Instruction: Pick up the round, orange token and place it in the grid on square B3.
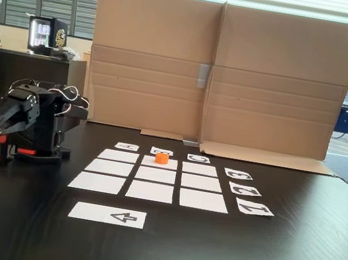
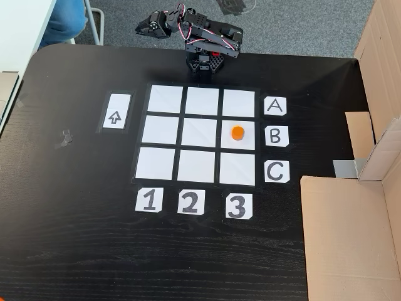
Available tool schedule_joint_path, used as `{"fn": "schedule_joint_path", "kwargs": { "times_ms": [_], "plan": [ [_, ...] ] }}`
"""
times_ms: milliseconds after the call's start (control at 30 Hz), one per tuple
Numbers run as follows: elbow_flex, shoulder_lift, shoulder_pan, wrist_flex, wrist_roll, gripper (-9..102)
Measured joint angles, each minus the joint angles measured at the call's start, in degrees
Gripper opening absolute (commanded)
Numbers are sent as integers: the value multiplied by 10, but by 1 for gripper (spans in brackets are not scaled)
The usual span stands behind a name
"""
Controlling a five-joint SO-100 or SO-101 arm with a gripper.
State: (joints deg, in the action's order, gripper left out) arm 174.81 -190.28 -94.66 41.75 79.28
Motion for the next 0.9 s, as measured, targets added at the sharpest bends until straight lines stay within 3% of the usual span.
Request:
{"fn": "schedule_joint_path", "kwargs": {
  "times_ms": [900],
  "plan": [
    [3, 0, 18, -12, 0, 1]
  ]
}}
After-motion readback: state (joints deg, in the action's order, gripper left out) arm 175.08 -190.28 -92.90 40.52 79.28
